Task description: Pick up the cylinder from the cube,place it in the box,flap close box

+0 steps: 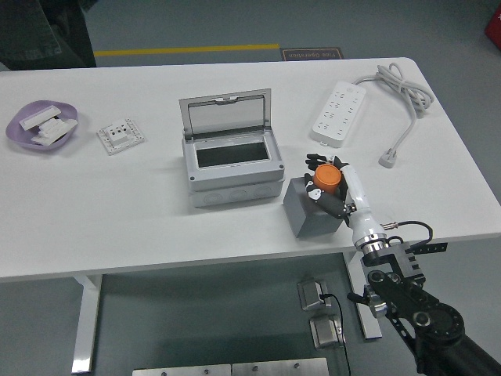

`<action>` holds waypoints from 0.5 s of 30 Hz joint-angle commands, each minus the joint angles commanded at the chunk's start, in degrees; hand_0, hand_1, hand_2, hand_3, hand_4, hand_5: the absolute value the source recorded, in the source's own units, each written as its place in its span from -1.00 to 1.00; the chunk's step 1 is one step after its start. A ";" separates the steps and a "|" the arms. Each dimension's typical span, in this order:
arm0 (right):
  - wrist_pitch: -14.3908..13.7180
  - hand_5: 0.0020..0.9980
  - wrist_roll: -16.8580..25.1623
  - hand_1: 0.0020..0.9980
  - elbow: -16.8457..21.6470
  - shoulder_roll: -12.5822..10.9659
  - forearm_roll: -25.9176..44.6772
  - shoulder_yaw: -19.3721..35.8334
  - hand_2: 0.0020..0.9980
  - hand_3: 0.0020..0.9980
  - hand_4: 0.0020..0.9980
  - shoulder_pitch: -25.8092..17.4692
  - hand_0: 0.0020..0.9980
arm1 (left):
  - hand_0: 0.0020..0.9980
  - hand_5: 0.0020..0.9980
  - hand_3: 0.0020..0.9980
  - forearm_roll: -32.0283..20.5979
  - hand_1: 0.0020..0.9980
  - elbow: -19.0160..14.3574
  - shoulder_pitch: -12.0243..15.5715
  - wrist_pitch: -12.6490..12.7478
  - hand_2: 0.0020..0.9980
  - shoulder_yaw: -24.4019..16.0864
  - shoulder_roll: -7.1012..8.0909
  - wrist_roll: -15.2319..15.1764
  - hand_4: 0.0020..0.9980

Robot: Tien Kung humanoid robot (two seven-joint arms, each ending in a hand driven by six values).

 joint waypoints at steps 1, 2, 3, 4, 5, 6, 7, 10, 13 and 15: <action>0.03 -1.00 -0.19 0.15 0.05 -0.02 -0.15 -0.05 0.28 0.26 -1.00 0.03 0.21 | 0.26 -0.50 0.24 -0.17 0.28 0.00 -0.06 0.01 0.21 0.15 0.04 -0.05 0.32; 0.06 -1.00 -0.33 0.15 0.11 -0.04 -0.28 -0.07 0.28 0.26 -1.00 0.06 0.21 | 0.26 -0.50 0.24 -0.32 0.28 0.00 -0.11 0.02 0.21 0.29 0.07 -0.08 0.32; 0.08 -1.00 -0.43 0.15 0.16 -0.04 -0.38 -0.07 0.28 0.26 -1.00 0.09 0.21 | 0.26 -0.50 0.24 -0.44 0.28 0.00 -0.14 0.02 0.21 0.40 0.08 -0.10 0.32; 0.12 -1.00 -0.59 0.15 0.28 -0.03 -0.59 -0.02 0.28 0.26 -1.00 0.12 0.21 | 0.26 -0.50 0.24 -0.53 0.28 0.00 -0.16 0.01 0.21 0.49 0.07 -0.10 0.32; 0.16 -1.00 -0.69 -0.10 0.37 -0.03 -0.73 0.02 0.16 0.16 -1.00 0.13 0.13 | 0.26 -0.51 0.24 -0.55 0.28 0.00 -0.16 0.00 0.21 0.50 0.06 -0.09 0.32; 0.21 -1.00 -0.80 -0.10 0.49 -0.02 -0.89 0.07 0.16 0.16 -1.00 0.15 0.13 | 0.26 -0.51 0.24 -0.59 0.28 0.00 -0.16 -0.01 0.21 0.54 0.05 -0.07 0.32; 0.27 -1.00 -0.92 -0.10 0.64 -0.02 -1.05 0.14 0.16 0.16 -1.00 0.15 0.13 | 0.26 -0.51 0.24 -0.62 0.28 0.00 -0.15 -0.01 0.21 0.57 0.03 -0.05 0.32; 0.47 -1.00 -1.24 -0.10 1.33 -0.05 -1.64 0.46 0.16 0.16 -1.00 0.14 0.13 | 0.26 -0.51 0.24 -0.80 0.28 0.00 -0.14 -0.03 0.21 0.73 0.00 0.00 0.32; 0.66 -1.00 -1.50 -0.20 2.04 -0.10 -2.21 0.91 0.09 0.02 -1.00 0.22 0.13 | 0.26 -0.50 0.24 -1.02 0.28 0.00 -0.14 -0.03 0.21 0.93 0.02 0.04 0.32; 0.89 -1.00 -1.78 -0.20 2.46 -0.18 -2.79 1.35 0.09 0.02 -1.00 0.38 0.13 | 0.26 -0.50 0.24 -1.09 0.28 0.00 -0.13 -0.04 0.21 1.00 0.04 0.09 0.32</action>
